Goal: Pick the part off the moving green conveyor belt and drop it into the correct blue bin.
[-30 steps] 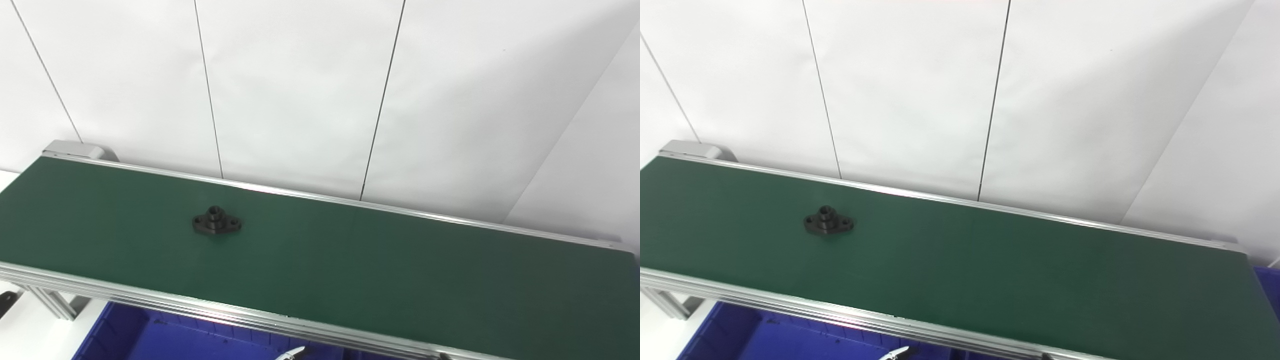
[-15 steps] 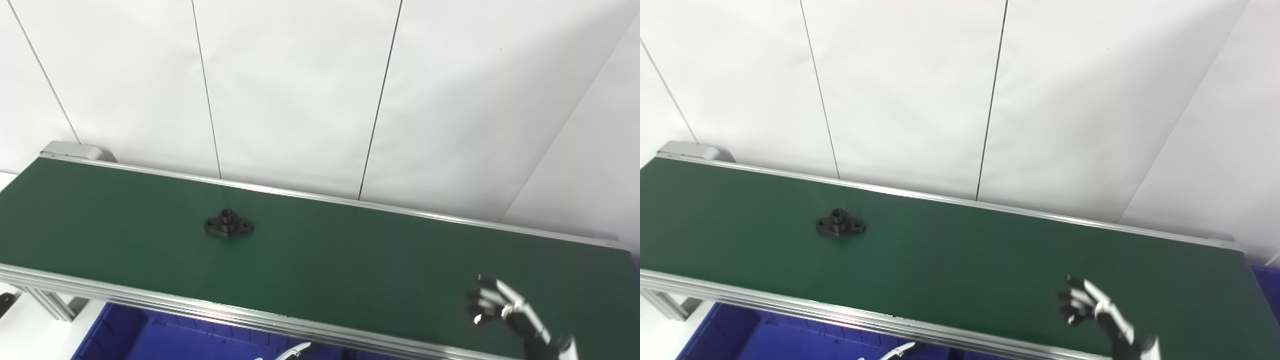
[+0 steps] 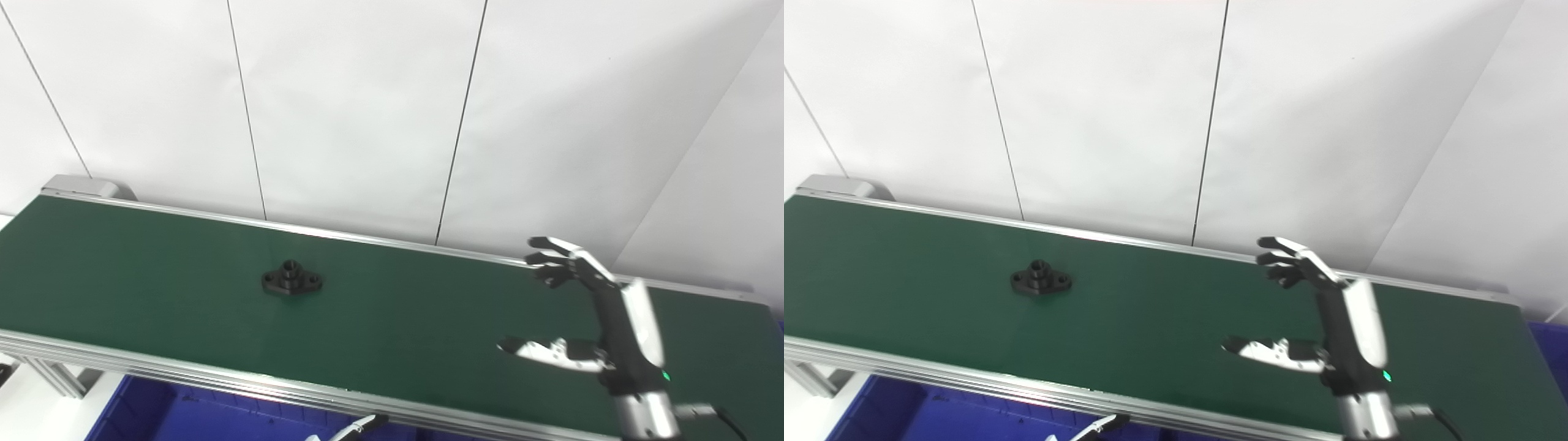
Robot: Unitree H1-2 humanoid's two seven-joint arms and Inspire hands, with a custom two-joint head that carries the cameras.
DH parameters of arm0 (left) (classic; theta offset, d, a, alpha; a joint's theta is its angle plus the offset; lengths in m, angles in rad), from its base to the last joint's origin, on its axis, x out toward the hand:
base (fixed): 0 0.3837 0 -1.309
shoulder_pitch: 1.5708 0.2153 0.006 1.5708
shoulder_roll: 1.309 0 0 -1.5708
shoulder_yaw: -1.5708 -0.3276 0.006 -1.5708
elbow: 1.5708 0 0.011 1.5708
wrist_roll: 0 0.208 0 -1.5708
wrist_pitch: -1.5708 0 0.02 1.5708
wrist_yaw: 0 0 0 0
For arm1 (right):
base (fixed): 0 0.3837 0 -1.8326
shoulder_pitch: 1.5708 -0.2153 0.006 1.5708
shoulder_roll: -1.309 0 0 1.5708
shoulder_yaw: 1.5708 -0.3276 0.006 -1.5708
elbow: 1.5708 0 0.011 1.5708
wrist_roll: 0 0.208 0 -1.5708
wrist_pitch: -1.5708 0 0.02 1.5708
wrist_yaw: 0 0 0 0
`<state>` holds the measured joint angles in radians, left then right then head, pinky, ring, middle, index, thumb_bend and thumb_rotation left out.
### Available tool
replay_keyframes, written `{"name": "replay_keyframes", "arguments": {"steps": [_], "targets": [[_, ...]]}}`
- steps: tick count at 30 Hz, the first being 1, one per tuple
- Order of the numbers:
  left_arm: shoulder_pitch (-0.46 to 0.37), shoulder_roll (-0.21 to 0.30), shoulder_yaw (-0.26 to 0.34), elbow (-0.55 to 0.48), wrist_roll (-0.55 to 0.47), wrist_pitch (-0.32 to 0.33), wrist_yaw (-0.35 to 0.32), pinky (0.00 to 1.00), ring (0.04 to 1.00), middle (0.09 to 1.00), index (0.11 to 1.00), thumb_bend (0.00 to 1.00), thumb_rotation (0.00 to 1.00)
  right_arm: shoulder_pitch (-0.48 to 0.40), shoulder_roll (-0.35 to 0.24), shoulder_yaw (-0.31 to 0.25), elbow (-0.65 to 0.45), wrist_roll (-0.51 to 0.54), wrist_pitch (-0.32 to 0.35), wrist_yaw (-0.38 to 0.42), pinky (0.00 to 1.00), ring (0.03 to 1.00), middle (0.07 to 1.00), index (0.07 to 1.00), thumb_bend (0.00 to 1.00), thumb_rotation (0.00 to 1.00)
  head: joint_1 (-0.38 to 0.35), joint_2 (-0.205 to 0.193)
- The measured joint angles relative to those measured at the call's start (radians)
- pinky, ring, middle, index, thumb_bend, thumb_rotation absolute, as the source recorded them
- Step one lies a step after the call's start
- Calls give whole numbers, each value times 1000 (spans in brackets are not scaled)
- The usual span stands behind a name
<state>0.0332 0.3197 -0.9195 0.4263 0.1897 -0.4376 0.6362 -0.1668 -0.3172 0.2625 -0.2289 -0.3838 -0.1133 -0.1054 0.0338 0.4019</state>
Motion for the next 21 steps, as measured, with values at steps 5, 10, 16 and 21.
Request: {"name": "replay_keyframes", "arguments": {"steps": [5, 10, 16, 21], "targets": [[1, 0, 2, -1, -7, 0, -11, 802, 890, 906, 875, 868, 515, -93, 21, -2, 86, -46, 89, 101, 648, 708, 728, 814, 847, 338, -15, 11], [2, 1, 12, -6, -8, 0, -24, 795, 890, 905, 874, 877, 519, -164, 54, 0, 153, -100, 127, 144, 652, 730, 738, 823, 847, 348, -14, 14], [5, 3, 17, -11, -8, 0, -33, 804, 892, 910, 878, 850, 490, -218, 77, 14, 210, -152, 134, 178, 668, 715, 722, 818, 864, 391, 3, 18], [5, 5, 12, -11, -6, 0, -31, 803, 888, 912, 875, 851, 481, -270, 103, 32, 264, -195, 134, 186, 656, 704, 709, 808, 875, 394, 9, 18]]}}
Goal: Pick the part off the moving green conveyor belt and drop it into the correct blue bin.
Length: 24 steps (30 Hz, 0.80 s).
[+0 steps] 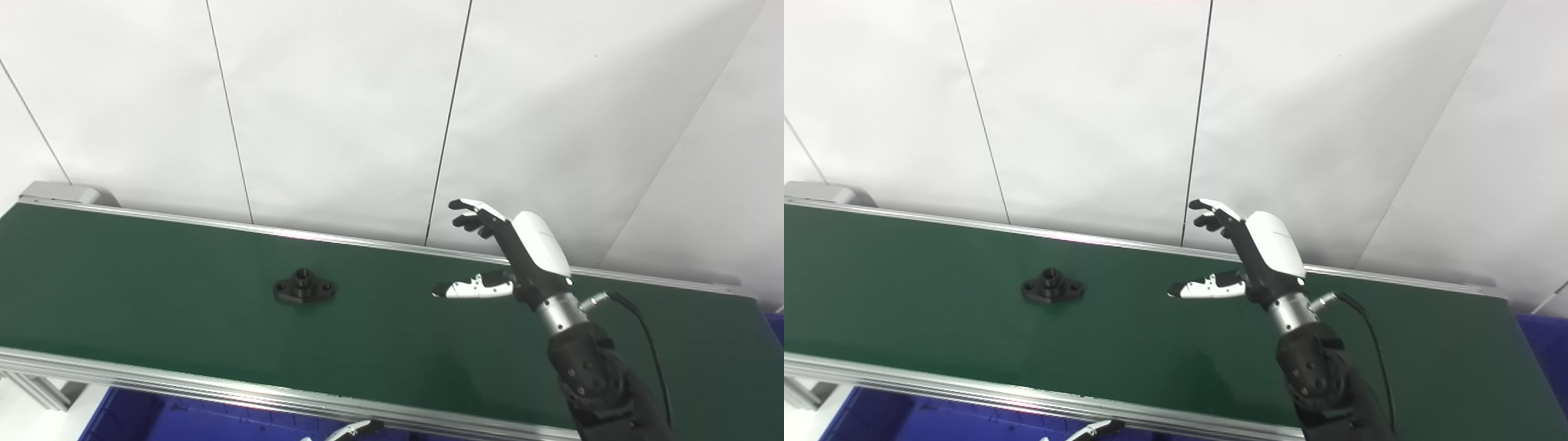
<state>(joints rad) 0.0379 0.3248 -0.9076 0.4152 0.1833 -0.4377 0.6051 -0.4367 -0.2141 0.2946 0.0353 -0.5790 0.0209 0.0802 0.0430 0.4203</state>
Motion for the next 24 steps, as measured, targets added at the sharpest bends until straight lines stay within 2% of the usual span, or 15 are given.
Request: {"name": "replay_keyframes", "arguments": {"steps": [14, 24], "targets": [[-3, 1, -1, 0, 1, 0, 2, 786, 877, 908, 867, 853, 488, -117, 74, 102, 123, -107, 1, 43, 649, 688, 691, 781, 858, 407, 2, 0], [-3, 1, 0, -1, 13, 0, 0, 783, 874, 909, 875, 849, 489, -221, 93, 178, 310, -188, 0, 67, 681, 738, 739, 771, 857, 385, 12, 5]]}}
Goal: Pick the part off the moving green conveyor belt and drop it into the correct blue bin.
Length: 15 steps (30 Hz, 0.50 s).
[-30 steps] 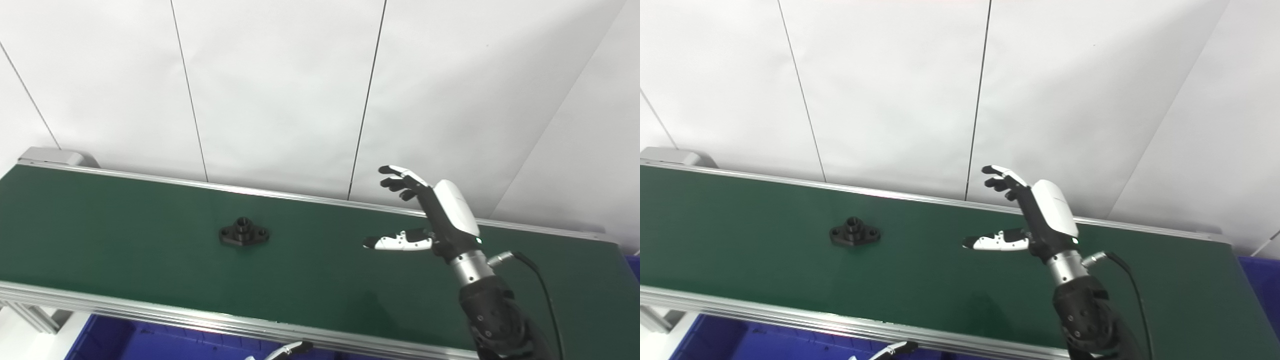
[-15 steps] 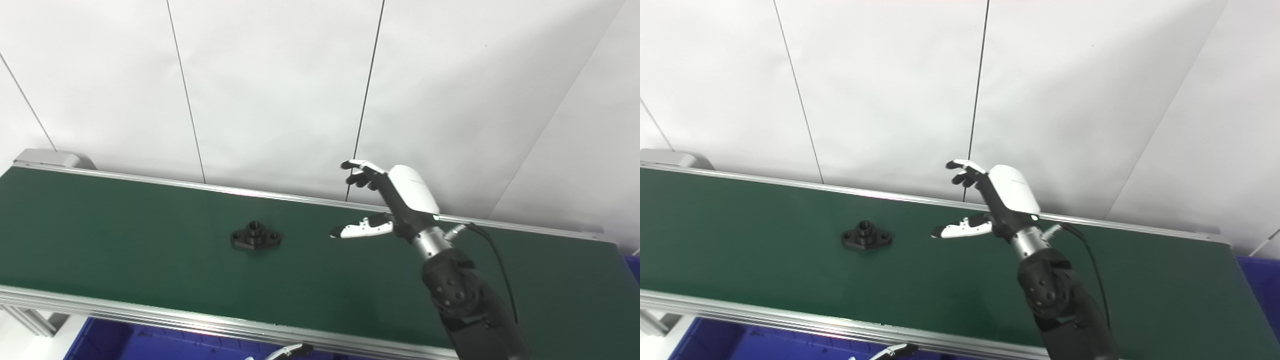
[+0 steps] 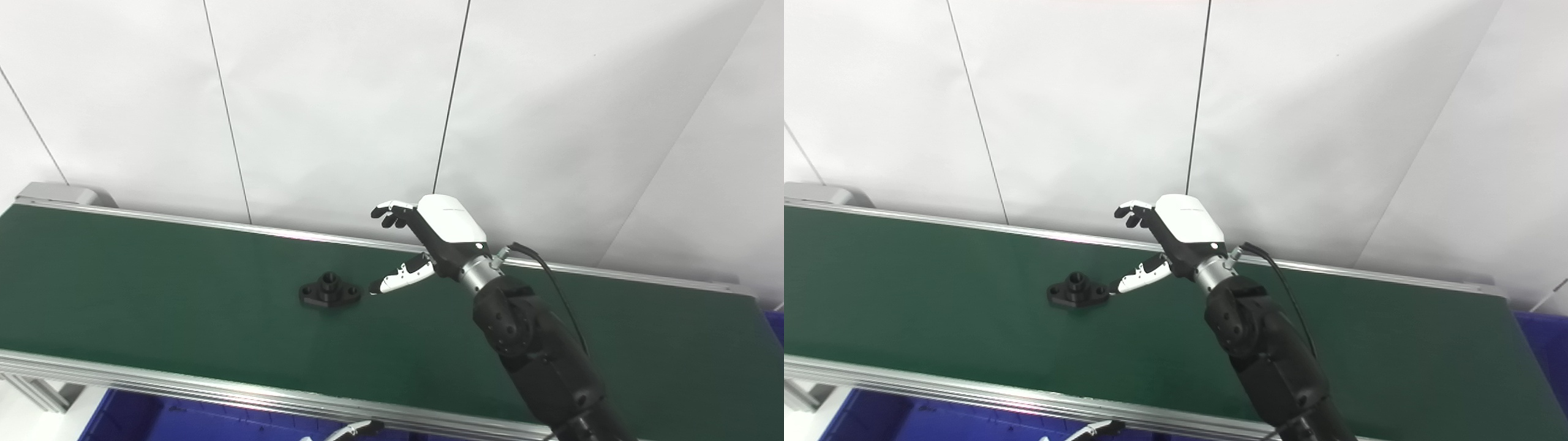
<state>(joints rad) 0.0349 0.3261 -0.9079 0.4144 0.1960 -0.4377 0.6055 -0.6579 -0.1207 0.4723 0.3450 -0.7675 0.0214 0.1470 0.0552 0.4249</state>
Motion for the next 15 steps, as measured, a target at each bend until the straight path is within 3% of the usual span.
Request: {"name": "replay_keyframes", "arguments": {"steps": [15], "targets": [[-10, 0, -12, 0, 28, 0, 15, 796, 881, 914, 886, 865, 545, -99, 12, 134, 155, -136, 4, 74, 705, 761, 764, 786, 880, 404, 17, 11]]}}
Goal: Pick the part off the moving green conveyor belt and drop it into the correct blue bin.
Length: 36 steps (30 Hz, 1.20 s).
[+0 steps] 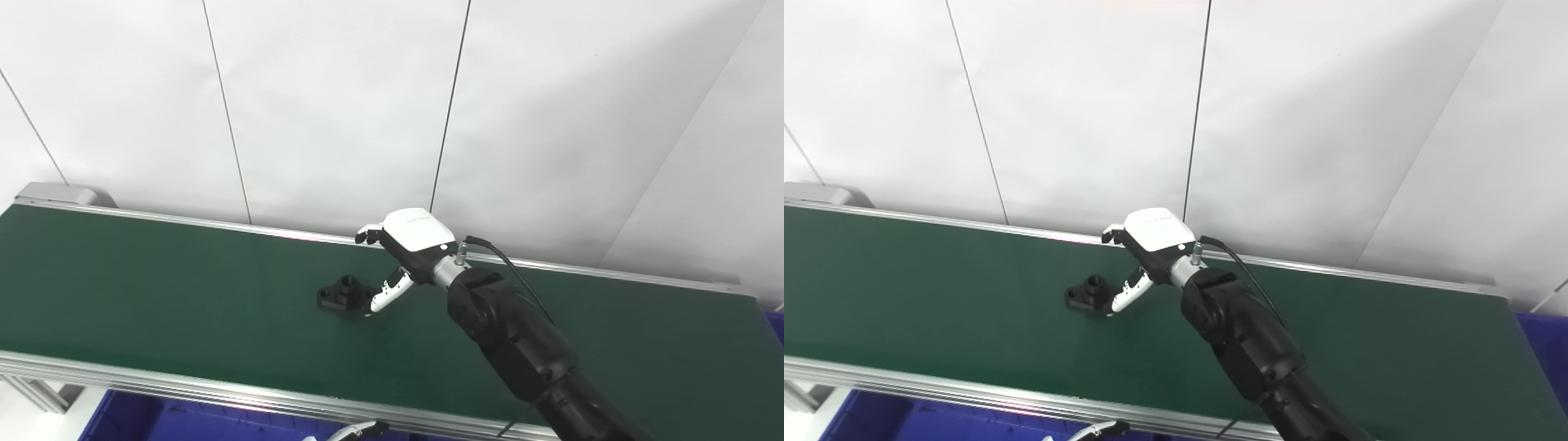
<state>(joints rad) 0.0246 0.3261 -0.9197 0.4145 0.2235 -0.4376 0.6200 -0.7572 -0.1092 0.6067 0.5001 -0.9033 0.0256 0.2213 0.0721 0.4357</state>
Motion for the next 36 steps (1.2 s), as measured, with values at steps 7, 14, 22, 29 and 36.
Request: {"name": "replay_keyframes", "arguments": {"steps": [7, 14, 22, 29, 36], "targets": [[0, 0, 5, -1, 1, 0, -4, 805, 885, 916, 894, 870, 572, -17, 21, 21, 78, -22, 1, 3, 726, 768, 753, 779, 870, 402, 2, 8], [2, -1, 5, -2, 2, 0, -5, 805, 881, 910, 892, 872, 573, -52, 33, 60, 168, -55, 3, 5, 739, 775, 759, 784, 837, 389, 8, 20], [5, -5, 4, -12, 4, 0, -4, 806, 877, 907, 891, 871, 561, -67, 31, 114, 223, -108, 5, 9, 670, 697, 685, 764, 790, 313, 12, 32], [11, -13, 10, -21, 19, 0, -4, 807, 881, 914, 894, 871, 566, -76, 28, 138, 231, -133, 5, 5, 571, 598, 528, 688, 624, 31, 15, 43], [13, -17, 21, -45, 26, 0, -4, 800, 879, 913, 896, 867, 557, -76, 6, 189, 217, -159, 5, -16, 505, 482, 435, 516, 529, 3, 12, 51]]}}
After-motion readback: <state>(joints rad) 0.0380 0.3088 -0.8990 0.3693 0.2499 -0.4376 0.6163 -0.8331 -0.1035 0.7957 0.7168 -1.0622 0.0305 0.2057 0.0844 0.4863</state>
